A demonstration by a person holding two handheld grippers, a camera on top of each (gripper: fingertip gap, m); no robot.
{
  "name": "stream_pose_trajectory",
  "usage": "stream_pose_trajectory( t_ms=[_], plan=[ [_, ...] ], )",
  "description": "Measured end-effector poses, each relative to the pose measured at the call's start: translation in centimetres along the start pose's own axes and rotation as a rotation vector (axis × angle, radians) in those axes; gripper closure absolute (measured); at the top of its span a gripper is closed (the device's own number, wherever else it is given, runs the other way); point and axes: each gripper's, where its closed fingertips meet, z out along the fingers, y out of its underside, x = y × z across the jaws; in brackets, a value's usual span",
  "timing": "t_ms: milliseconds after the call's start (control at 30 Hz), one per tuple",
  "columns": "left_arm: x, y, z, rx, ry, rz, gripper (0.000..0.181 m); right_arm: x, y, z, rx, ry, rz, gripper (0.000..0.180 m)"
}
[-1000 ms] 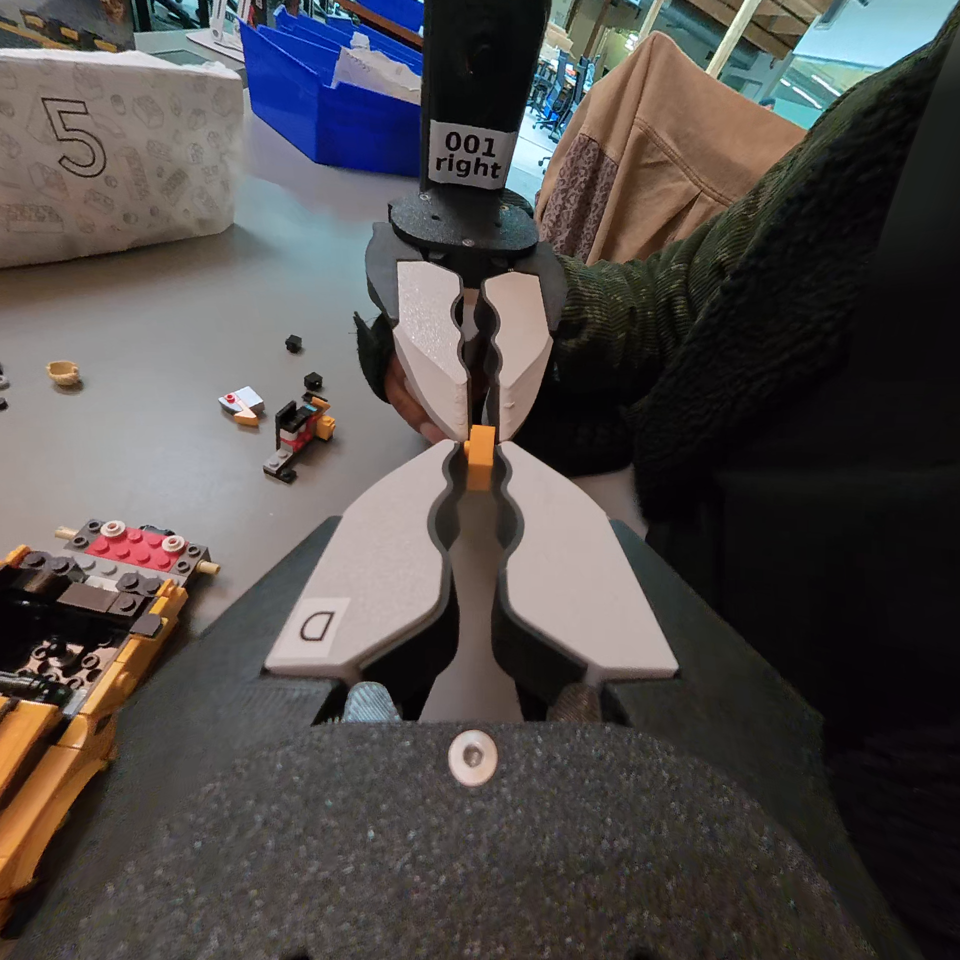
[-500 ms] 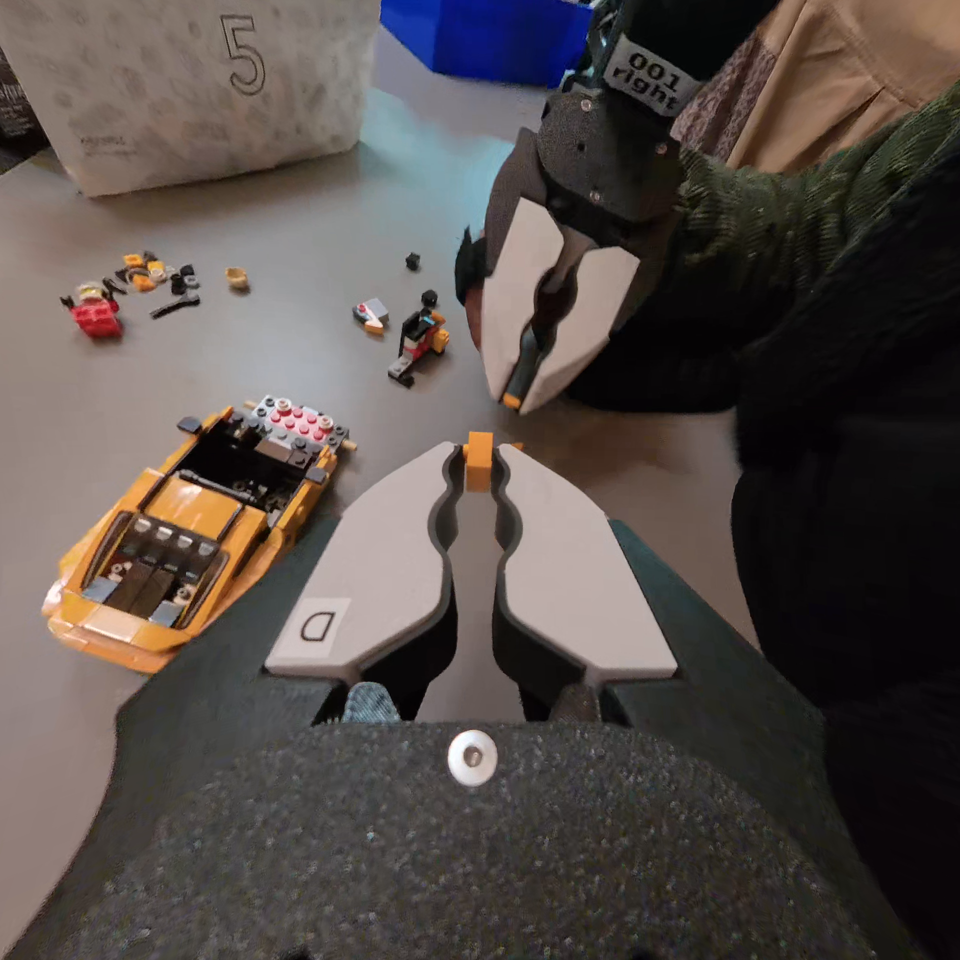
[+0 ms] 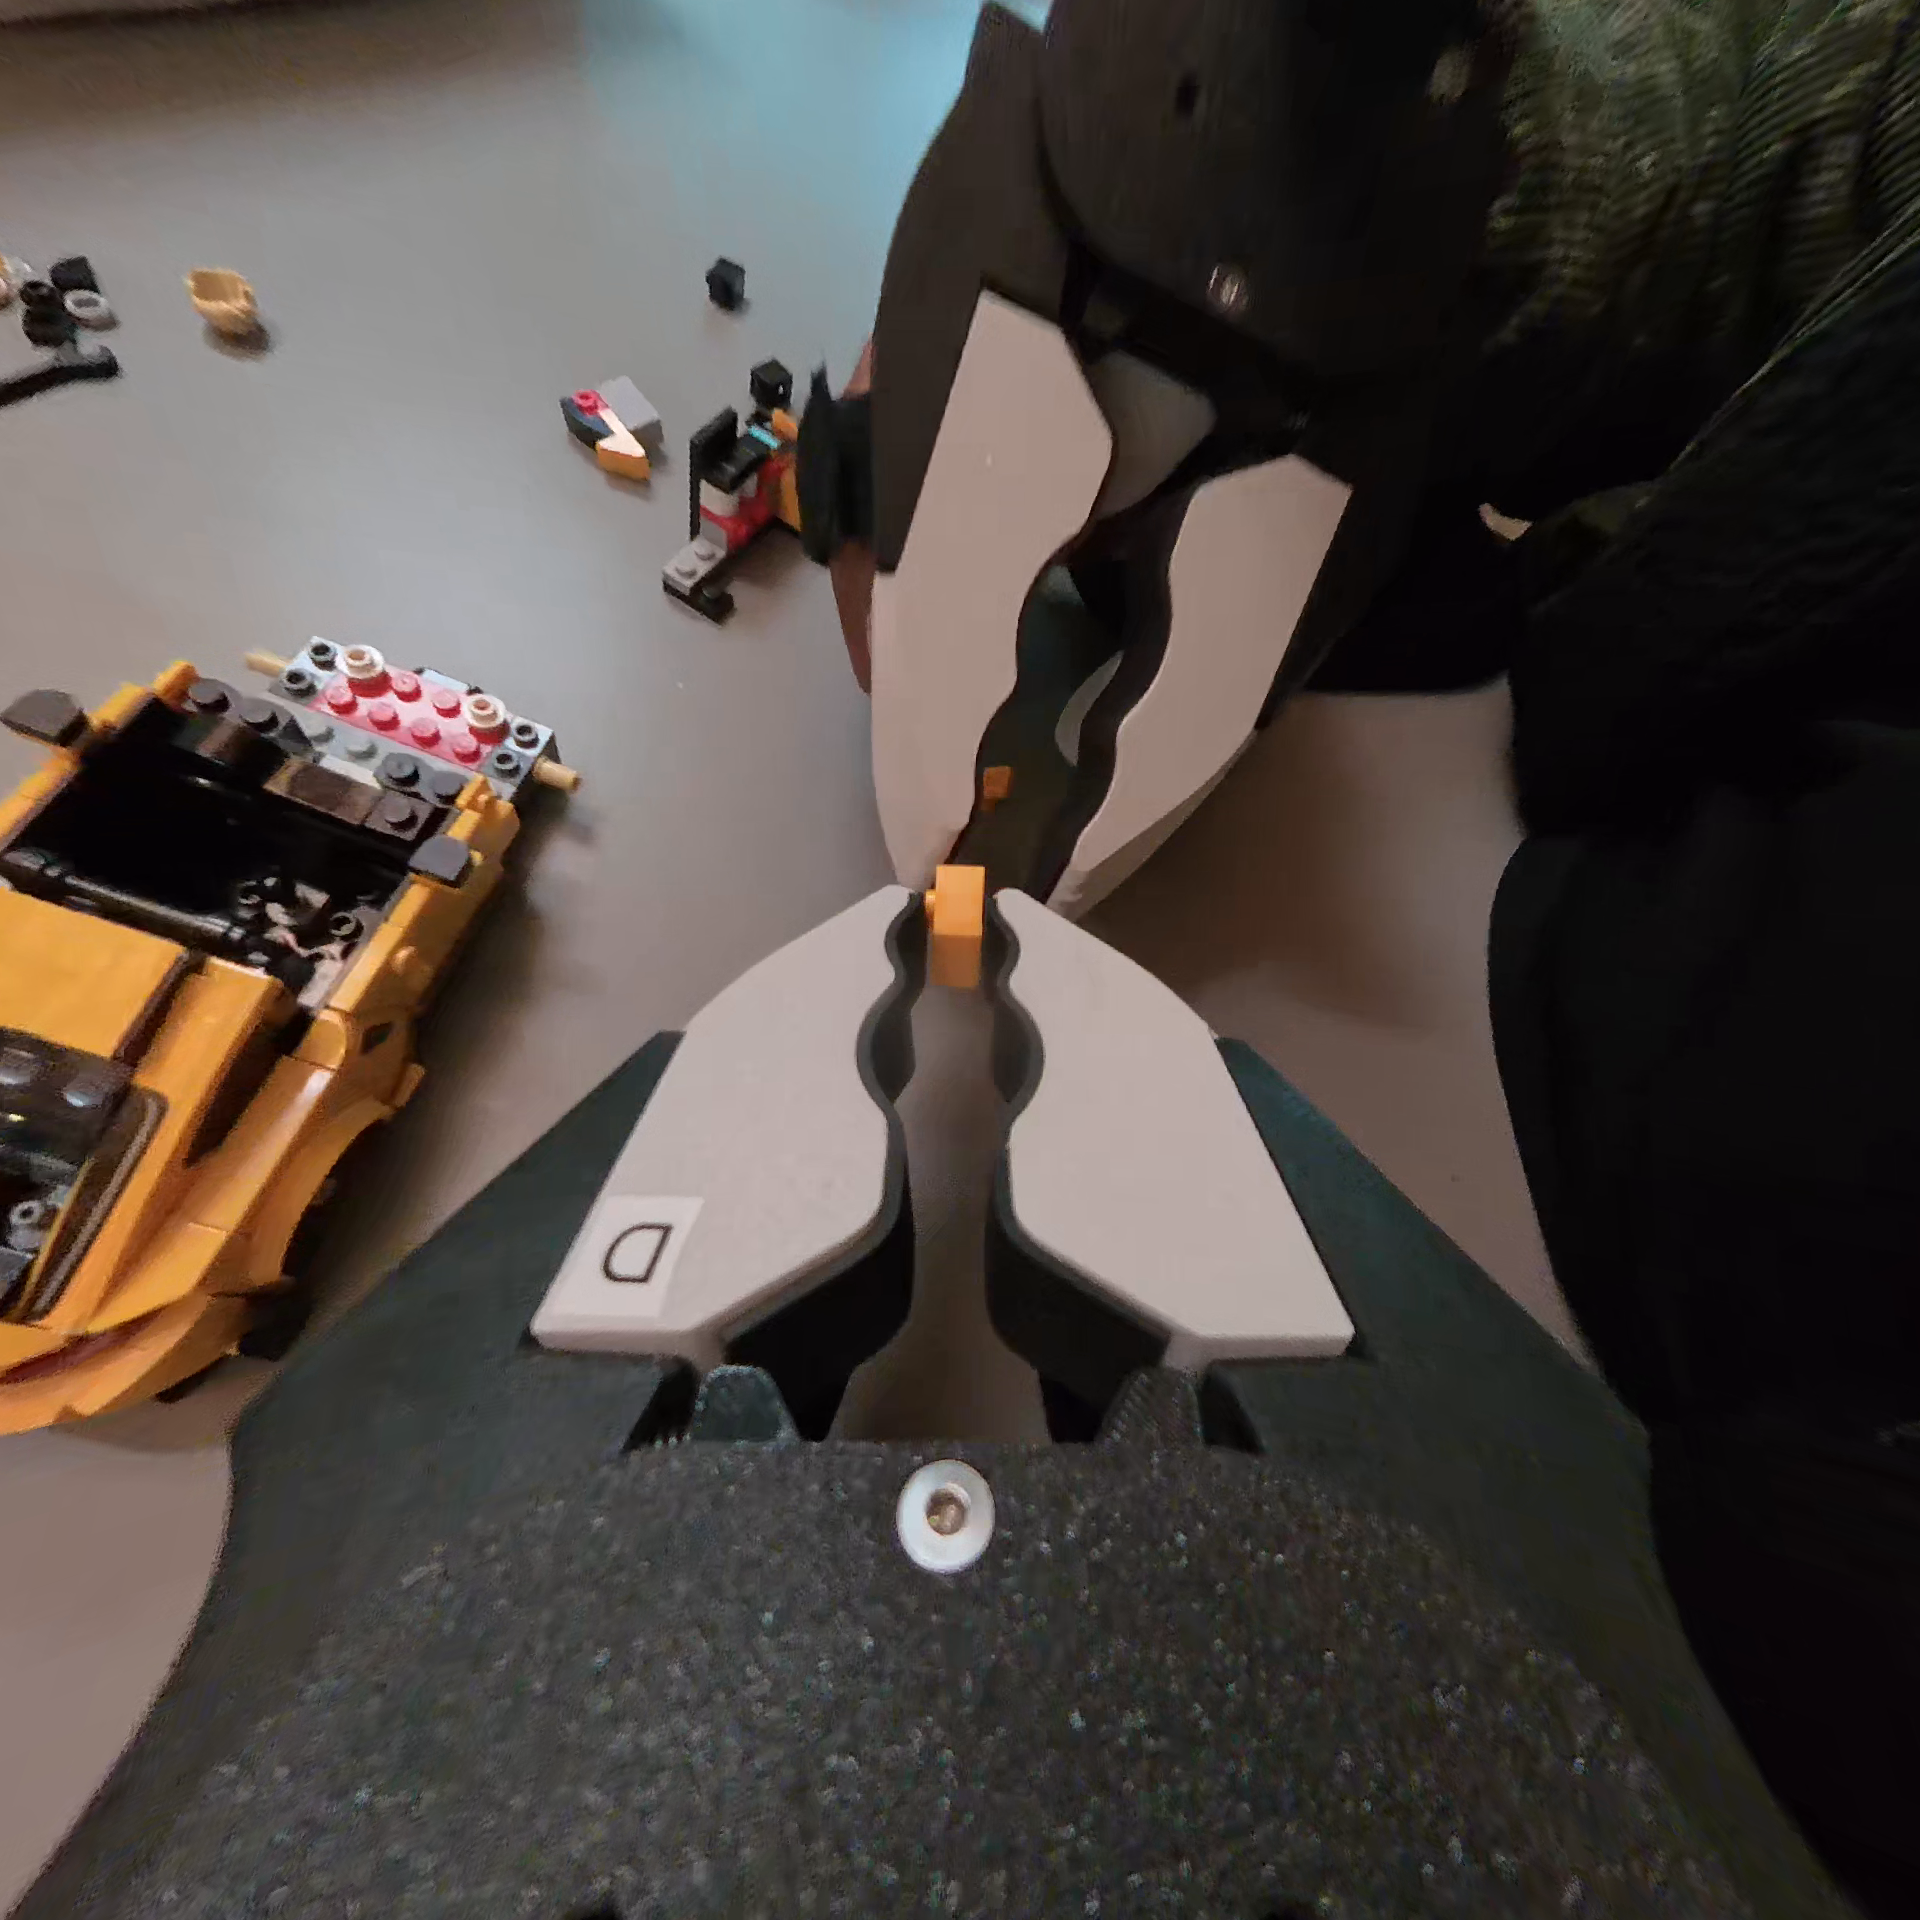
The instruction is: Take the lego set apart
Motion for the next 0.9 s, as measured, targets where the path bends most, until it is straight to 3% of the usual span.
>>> stream_pose_trajectory(
  t_ms=[300, 600, 900],
  plan=[
    [0.0, -0.2, -0.2, 0.014, 0.0, 0.02, 0.171, 0.6, -1.1, -1.2, 0.09, 0.018, 0.047, 0.162],
    [1.0, -1.3, -0.3, 0.022, -0.109, 0.29, 0.171, -0.3, -2.4, -2.0, 0.195, -0.097, 0.14, 0.167],
    [1.8, -2.0, -0.7, 0.067, -0.104, 0.373, 0.171, -0.5, -3.1, -2.8, 0.252, -0.108, 0.114, 0.172]
  ],
)
